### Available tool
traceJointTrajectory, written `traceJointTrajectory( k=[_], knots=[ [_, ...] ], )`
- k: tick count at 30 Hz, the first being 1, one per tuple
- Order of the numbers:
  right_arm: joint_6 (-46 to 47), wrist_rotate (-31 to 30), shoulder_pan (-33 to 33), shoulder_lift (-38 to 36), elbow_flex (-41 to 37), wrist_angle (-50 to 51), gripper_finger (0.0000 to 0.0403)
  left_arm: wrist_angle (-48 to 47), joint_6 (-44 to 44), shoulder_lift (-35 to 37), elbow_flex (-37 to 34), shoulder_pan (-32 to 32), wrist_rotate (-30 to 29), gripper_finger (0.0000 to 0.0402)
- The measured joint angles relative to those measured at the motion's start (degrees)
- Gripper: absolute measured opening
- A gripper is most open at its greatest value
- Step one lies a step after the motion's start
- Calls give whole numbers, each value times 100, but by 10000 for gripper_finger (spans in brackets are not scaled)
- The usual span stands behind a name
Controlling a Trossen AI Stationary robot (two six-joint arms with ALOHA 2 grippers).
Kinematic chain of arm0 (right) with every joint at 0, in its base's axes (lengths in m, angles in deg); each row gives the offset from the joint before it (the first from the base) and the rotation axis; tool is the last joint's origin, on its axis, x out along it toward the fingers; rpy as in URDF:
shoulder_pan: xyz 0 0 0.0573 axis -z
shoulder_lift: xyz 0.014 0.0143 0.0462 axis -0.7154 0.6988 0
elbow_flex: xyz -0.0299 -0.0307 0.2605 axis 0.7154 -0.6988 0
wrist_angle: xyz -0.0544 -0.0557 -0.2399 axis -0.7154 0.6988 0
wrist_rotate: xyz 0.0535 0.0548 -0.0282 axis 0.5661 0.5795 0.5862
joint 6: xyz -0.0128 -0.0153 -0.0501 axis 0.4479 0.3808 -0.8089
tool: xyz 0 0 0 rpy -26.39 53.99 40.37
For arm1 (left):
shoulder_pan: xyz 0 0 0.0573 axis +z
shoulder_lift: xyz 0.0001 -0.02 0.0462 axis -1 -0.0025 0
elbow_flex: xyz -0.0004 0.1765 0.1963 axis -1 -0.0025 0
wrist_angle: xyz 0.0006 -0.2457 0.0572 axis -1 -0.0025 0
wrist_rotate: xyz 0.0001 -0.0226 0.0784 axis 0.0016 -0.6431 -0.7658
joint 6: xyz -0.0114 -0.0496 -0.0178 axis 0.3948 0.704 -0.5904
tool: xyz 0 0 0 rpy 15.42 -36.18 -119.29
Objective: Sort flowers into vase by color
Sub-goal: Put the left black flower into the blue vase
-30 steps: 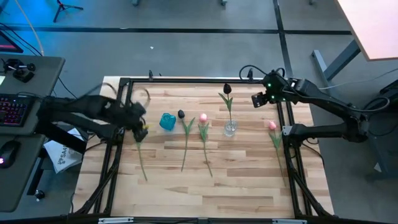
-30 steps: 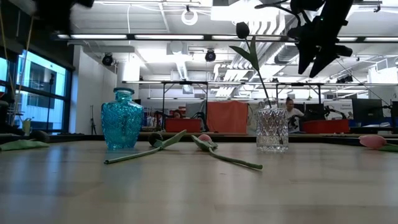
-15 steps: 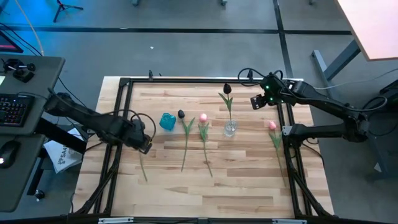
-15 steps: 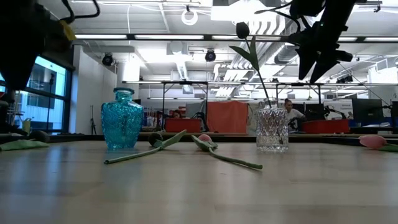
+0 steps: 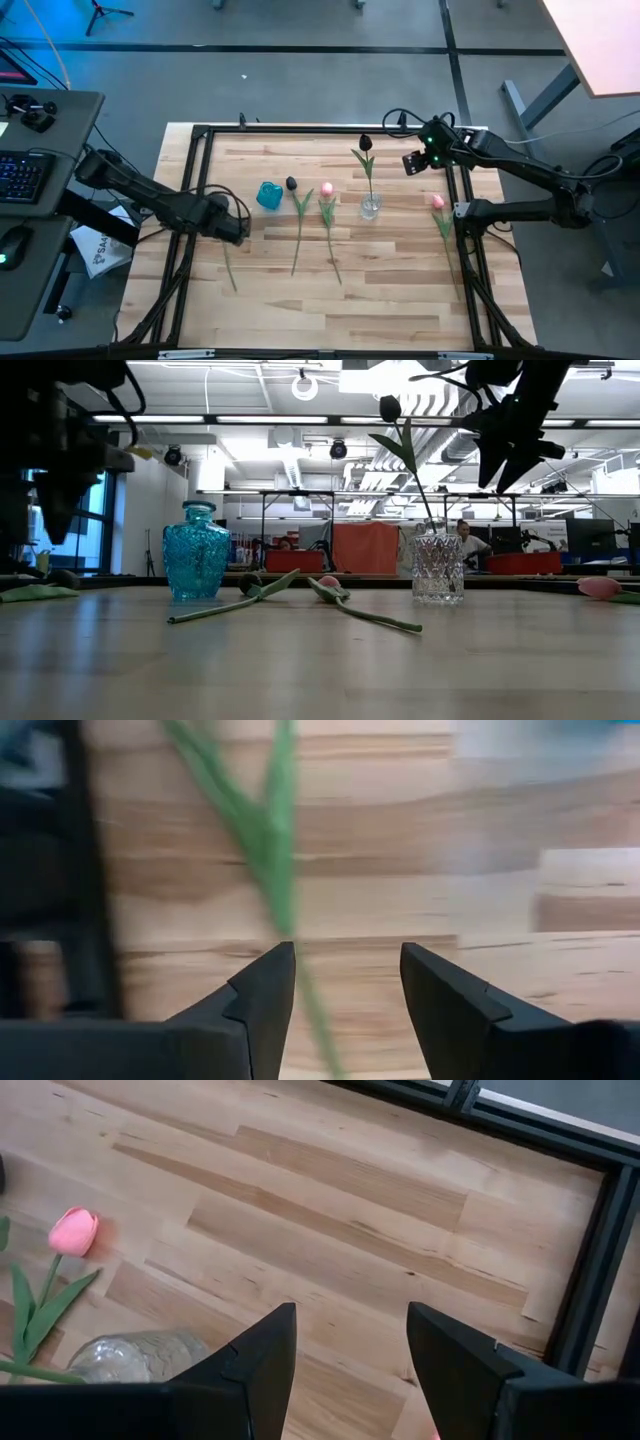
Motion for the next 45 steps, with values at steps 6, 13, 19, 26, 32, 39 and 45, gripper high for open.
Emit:
traceJointTrajectory(
  k=[6, 13, 19, 26, 32, 39, 45],
  knots=[
    [2, -9, 0, 0, -2, -69, 186, 688, -87, -679, 3, -83, 53, 172],
    [-46, -6, 0, 0, -2, -70, 186, 409, 1040, -1179, -4, -440, -25, 172],
    [-109, -4, 0, 0, -2, -81, 186, -145, 2086, -1547, -1, -889, -39, 172],
    [-149, -111, 0, 0, -2, -161, 186, 159, 2149, -1980, -82, -872, -203, 172],
    [-149, -179, 0, -1, -2, -204, 186, 401, 2187, -2148, -326, -770, -202, 172],
    [-146, -179, 0, 0, -2, -203, 186, 548, 2154, -2111, -459, -699, -355, 157],
    [-146, -179, -2, -1, -2, -203, 186, 884, 2067, -2093, -488, -752, -526, 21]
  ],
)
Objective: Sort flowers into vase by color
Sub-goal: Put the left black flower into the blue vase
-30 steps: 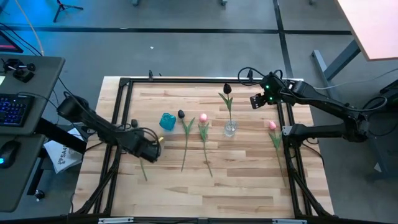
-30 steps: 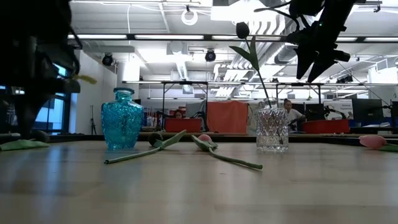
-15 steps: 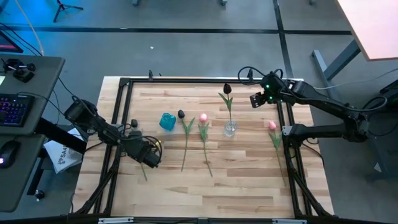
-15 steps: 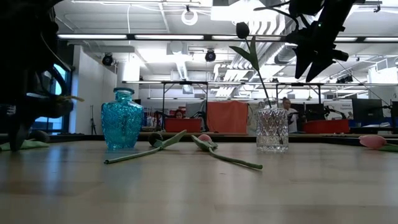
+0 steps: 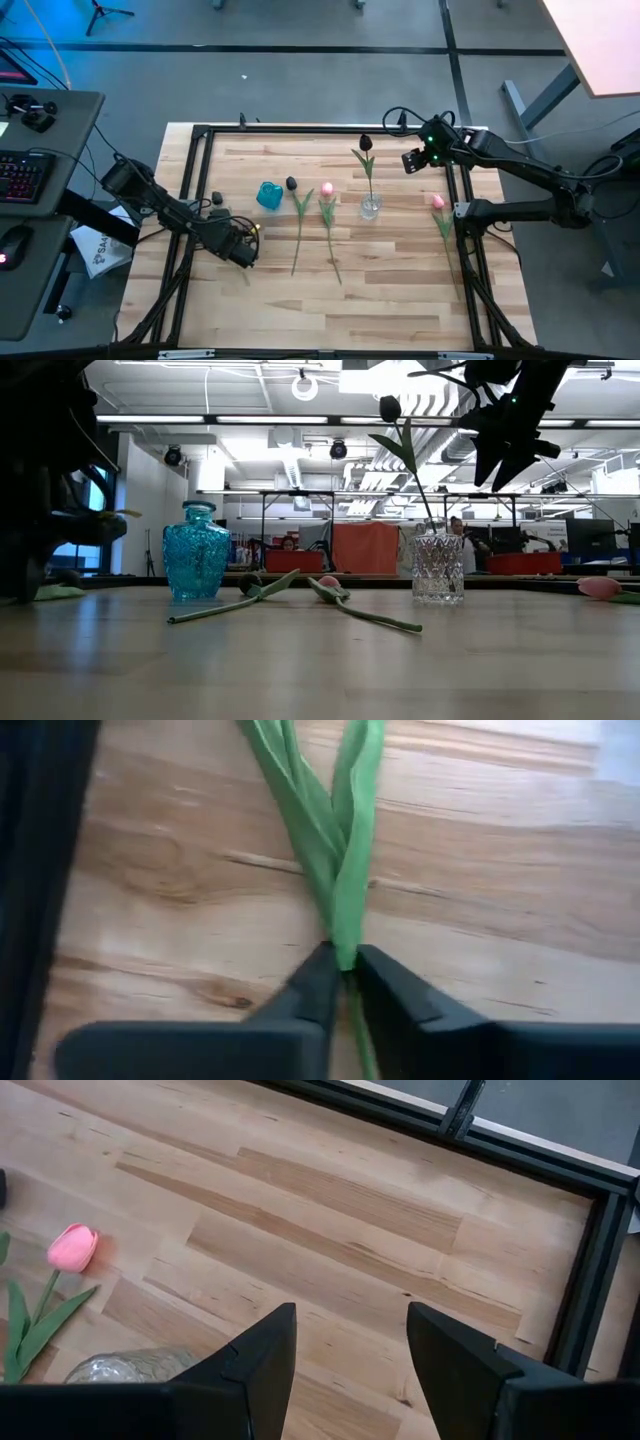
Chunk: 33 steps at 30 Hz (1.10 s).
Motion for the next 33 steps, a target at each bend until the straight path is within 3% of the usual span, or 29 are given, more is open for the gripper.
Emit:
traceJointTrajectory(
  k=[7, 15, 18, 22, 24, 26, 28, 33],
  knots=[
    [0, -2, 0, 0, 0, -1, 186, -224, -197, 587, 387, -218, -265, 3],
    [-66, -2, 0, 1, 0, 3, 186, -941, -1943, 2039, 1439, -534, -1039, 1],
    [-100, -2, 0, 1, 0, -3, 186, -842, -3005, 2481, 1941, -605, -2186, 1],
    [-143, -3, -2, 1, 0, -82, 186, -281, -4718, 2863, 2385, -475, -4837, 0],
    [-146, -3, -2, 1, 0, -83, 186, 202, -5929, 3007, 2406, -282, -5837, 0],
    [-146, -2, -2, 1, 0, -85, 186, 514, -6830, 3126, 2378, 32, -6343, 0],
    [-136, -4, -2, -1, 0, -91, 186, 624, -7069, 3220, 2282, 469, -6627, 0],
    [-146, -3, -2, 0, 0, -225, 186, 1496, -7103, 3401, 1744, 1346, -6520, 0]
  ],
)
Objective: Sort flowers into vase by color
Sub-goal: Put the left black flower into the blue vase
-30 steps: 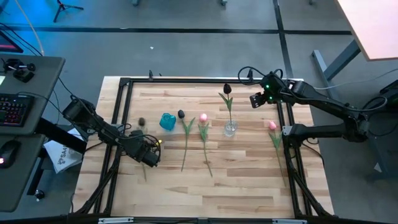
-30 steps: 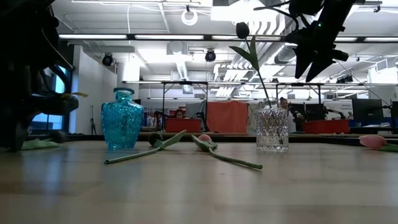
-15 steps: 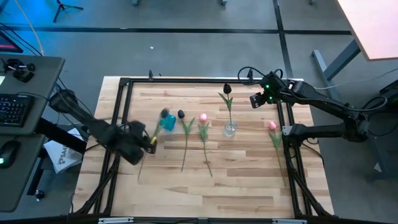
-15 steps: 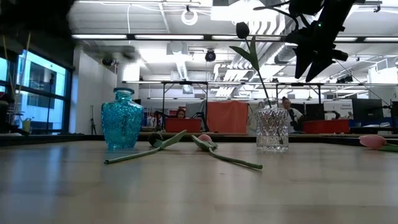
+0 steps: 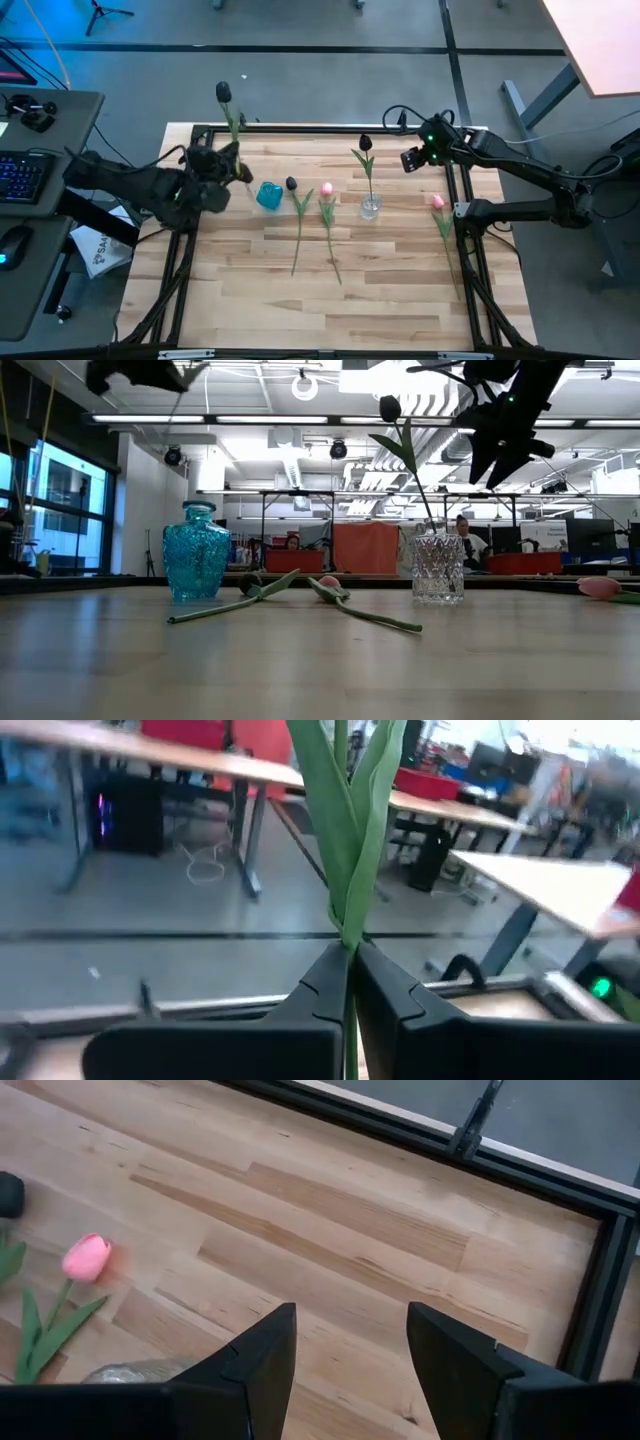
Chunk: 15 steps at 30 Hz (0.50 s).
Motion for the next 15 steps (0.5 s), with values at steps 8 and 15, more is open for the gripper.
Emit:
traceJointTrajectory(
  k=[8, 15],
  knots=[
    [-3, 166, 0, 1, 0, -160, 186, 5805, -5163, -101, -706, 907, 3985, 0],
    [-219, 237, -2, 1, 0, -157, 186, 5347, -5441, 164, -737, 2423, 5963, 0]
  ],
)
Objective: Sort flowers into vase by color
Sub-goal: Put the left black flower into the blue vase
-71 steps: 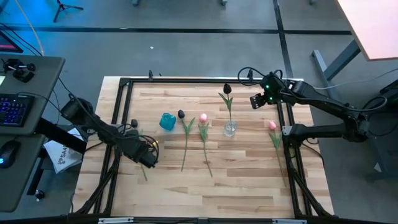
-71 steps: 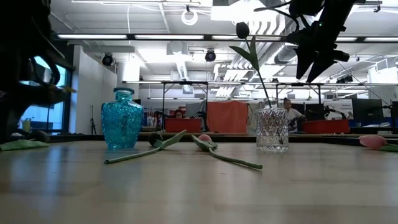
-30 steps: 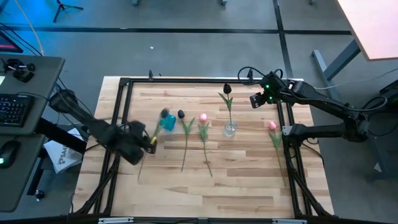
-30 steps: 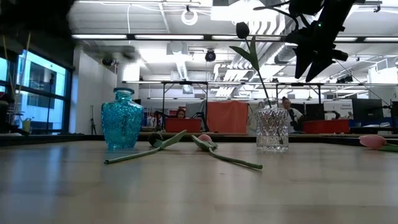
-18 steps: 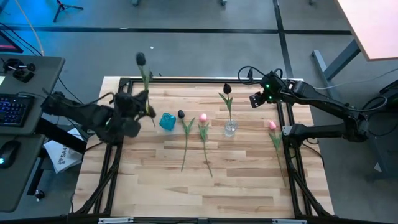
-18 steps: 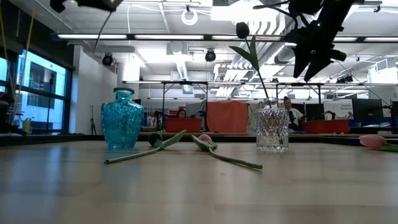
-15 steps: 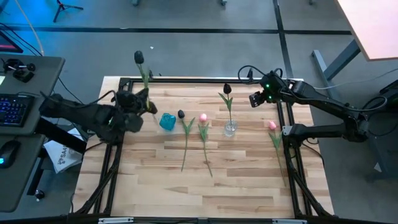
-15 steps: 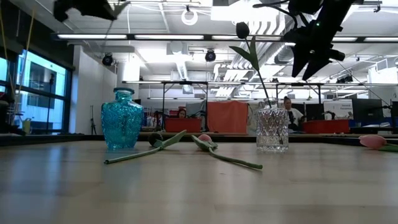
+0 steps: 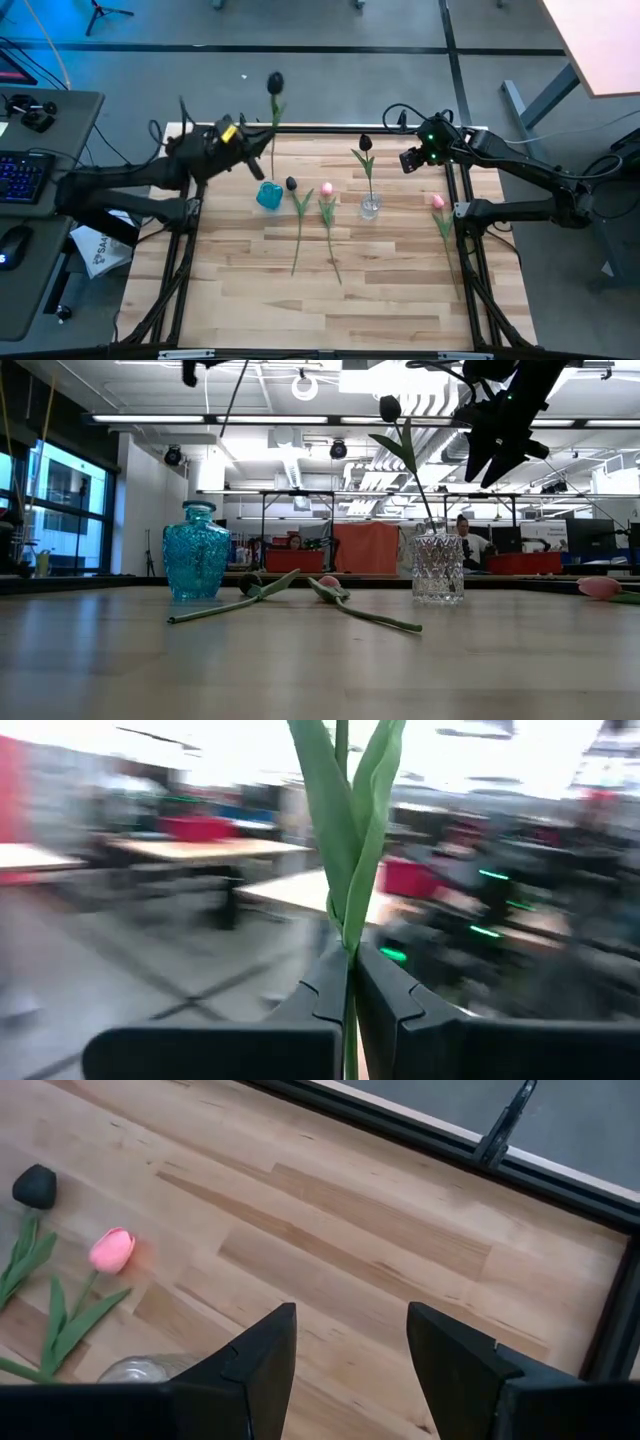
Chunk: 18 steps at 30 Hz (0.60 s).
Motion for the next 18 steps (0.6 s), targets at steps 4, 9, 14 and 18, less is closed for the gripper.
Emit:
traceJointTrajectory(
  k=[4, 9, 14, 18],
  knots=[
    [-46, -20, 0, -1, 0, 0, 186, 395, 420, 92, -499, 777, 1462, 0],
    [-67, -22, 0, 0, 0, 0, 186, 1043, 833, 530, -1337, 1144, 1787, 0],
    [-46, -23, 0, 0, 0, -1, 186, 1289, 1095, 1066, -2077, 1213, 1697, 0],
    [-44, -137, 0, 0, 0, -4, 186, 1519, 1024, 1243, -2565, 1213, 1190, 0]
  ],
)
